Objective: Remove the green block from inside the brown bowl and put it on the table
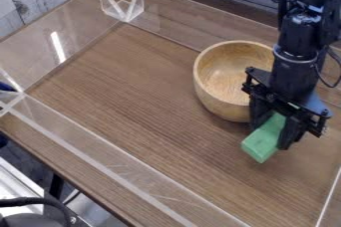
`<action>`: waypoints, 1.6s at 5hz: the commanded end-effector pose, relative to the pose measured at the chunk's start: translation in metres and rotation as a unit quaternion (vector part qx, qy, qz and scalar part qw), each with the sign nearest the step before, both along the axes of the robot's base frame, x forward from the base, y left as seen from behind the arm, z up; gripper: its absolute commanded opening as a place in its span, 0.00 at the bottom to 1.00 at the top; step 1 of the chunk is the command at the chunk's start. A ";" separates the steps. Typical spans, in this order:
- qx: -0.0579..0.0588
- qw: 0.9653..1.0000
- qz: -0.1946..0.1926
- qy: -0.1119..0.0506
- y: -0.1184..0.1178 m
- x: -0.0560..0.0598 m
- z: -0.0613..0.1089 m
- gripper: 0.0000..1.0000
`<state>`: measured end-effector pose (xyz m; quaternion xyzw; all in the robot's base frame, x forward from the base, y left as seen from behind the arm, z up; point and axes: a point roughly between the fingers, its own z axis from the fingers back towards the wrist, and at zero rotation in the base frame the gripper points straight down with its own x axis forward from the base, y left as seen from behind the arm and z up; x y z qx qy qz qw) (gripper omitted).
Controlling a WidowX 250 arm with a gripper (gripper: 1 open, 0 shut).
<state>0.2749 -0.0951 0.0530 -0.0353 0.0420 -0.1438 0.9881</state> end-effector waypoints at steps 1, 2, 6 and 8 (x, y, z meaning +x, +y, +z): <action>-0.010 1.000 -0.002 -0.024 0.001 0.011 0.011 0.00; -0.011 1.000 -0.003 -0.025 0.003 0.012 0.011 0.00; -0.016 0.999 -0.007 -0.029 0.011 0.014 0.012 0.00; -0.017 0.999 -0.011 -0.029 0.012 0.016 0.008 0.00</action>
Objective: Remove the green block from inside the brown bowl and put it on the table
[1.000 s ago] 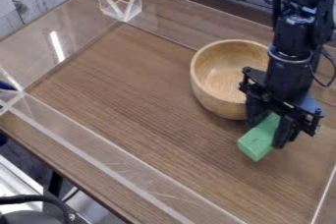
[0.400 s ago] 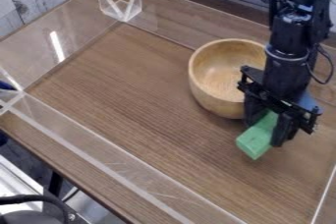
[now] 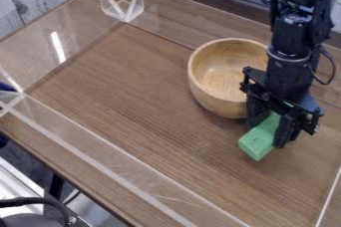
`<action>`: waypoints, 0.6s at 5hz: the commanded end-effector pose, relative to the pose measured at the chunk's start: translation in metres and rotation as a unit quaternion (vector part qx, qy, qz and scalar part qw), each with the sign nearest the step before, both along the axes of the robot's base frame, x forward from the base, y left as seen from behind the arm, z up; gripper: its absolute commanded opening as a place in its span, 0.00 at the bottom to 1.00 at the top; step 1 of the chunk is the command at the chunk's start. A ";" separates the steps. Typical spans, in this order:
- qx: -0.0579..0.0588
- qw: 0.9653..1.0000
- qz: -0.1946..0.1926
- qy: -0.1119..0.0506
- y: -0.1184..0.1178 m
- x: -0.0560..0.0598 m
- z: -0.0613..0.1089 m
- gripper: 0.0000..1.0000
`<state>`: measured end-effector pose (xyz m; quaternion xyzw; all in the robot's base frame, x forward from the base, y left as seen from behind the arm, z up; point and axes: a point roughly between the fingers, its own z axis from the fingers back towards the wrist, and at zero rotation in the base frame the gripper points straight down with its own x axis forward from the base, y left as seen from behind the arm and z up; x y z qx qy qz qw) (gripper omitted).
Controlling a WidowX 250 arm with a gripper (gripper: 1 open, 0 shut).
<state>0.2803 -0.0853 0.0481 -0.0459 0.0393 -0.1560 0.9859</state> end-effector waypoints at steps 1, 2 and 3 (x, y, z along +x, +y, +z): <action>-0.009 1.000 0.003 -0.030 0.003 0.010 0.018 1.00; -0.011 0.999 0.005 -0.037 0.005 0.009 0.025 1.00; -0.009 0.999 0.009 -0.039 0.007 0.009 0.027 1.00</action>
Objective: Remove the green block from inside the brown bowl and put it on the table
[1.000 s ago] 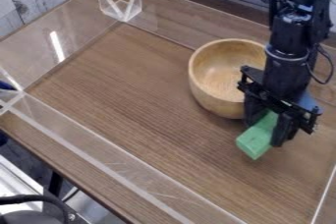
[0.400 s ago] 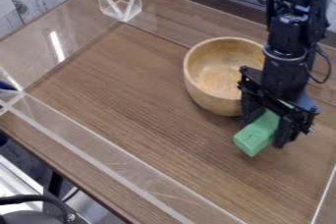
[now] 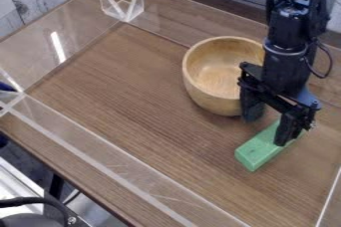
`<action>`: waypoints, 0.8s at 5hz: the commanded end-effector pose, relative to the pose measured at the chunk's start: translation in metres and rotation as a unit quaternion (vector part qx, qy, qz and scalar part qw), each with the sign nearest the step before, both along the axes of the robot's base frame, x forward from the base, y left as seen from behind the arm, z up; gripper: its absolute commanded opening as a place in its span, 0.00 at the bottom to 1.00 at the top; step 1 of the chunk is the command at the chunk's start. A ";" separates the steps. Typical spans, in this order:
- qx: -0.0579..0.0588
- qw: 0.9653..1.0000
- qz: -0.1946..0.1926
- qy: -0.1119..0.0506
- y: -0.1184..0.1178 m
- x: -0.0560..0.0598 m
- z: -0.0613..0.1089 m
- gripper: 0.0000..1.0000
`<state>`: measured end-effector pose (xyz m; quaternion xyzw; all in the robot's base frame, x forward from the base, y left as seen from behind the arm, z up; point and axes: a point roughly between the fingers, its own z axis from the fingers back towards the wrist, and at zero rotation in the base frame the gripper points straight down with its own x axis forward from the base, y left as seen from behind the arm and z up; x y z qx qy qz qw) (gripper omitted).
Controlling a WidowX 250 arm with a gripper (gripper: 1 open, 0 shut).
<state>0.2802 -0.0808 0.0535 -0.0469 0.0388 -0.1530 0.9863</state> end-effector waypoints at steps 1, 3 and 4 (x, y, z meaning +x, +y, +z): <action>-0.006 0.999 0.008 -0.040 0.003 0.010 0.023 1.00; -0.004 0.999 0.012 -0.042 0.005 0.011 0.024 1.00; -0.002 0.999 0.014 -0.042 0.006 0.011 0.025 1.00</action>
